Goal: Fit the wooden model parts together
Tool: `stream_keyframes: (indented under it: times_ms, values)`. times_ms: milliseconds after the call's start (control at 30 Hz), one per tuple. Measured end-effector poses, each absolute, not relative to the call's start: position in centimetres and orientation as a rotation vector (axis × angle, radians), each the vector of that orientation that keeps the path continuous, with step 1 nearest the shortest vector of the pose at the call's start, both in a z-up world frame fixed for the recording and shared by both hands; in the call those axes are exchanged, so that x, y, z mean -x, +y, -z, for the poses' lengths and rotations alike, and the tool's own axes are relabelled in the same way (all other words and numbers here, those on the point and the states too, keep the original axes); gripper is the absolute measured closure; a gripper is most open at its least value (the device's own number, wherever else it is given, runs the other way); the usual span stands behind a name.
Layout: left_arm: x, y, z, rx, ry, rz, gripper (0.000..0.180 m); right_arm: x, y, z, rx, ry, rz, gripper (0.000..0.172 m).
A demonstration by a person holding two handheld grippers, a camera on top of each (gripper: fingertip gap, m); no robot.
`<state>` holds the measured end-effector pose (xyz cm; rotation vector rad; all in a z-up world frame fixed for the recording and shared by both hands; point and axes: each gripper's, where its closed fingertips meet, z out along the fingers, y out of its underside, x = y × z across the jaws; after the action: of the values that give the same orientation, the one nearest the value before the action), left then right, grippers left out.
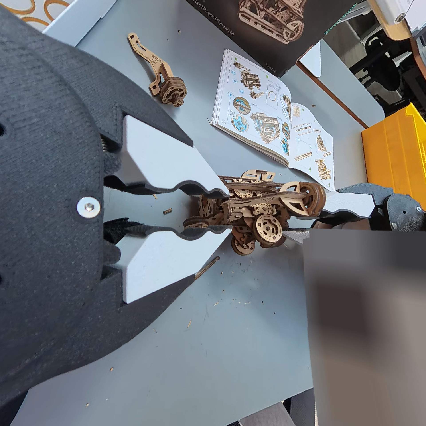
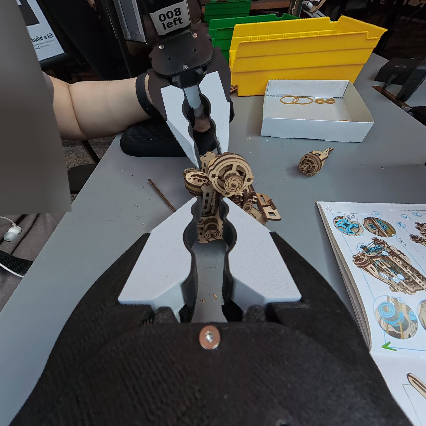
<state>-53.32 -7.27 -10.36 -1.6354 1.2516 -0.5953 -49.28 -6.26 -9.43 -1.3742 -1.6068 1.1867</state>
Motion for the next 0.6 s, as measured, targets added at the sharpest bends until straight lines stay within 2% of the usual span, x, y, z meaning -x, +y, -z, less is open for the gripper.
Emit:
stream_keyframes:
  times_ms: [433,600]
  values:
    - [53.27,-7.49,10.31,1.6,1.242,0.535,0.16,49.3,-6.28,9.41,1.361,-1.609,-1.175,0.16]
    - [53.35,-6.88,10.2,1.441,1.341,0.218,0.16,49.32,-5.95,9.07,1.246,-1.632,-1.018,0.161]
